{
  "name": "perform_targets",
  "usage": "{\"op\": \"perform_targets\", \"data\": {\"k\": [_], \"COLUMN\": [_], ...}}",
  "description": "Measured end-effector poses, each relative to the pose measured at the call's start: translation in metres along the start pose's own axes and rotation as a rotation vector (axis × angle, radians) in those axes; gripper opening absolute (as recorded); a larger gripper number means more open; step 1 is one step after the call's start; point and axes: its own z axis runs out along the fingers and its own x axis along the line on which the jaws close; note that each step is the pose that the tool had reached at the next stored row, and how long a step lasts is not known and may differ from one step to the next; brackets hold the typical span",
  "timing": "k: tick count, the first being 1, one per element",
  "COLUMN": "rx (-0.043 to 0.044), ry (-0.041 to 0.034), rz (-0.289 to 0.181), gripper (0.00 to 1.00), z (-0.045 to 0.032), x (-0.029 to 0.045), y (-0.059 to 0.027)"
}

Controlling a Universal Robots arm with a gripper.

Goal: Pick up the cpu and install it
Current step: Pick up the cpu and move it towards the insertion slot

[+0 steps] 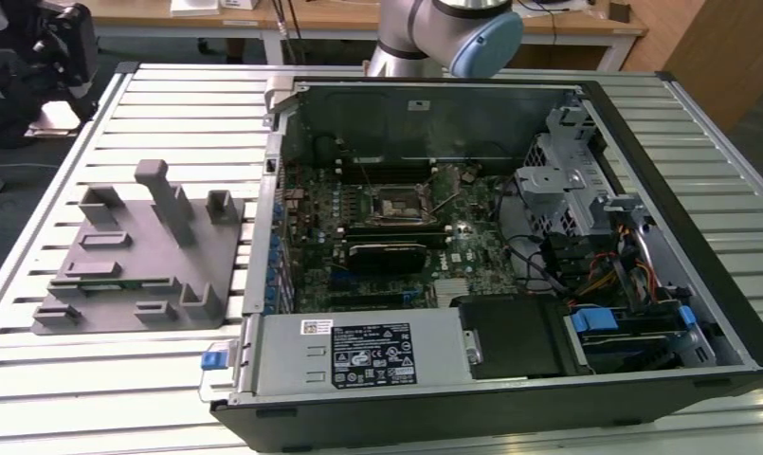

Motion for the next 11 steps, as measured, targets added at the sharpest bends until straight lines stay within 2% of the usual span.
{"op": "perform_targets", "data": {"k": [11], "rx": [0.0000], "ry": [0.0000], "rz": [0.000], "gripper": [0.52], "z": [0.0007], "x": [-0.0503], "y": [0.0013]}}
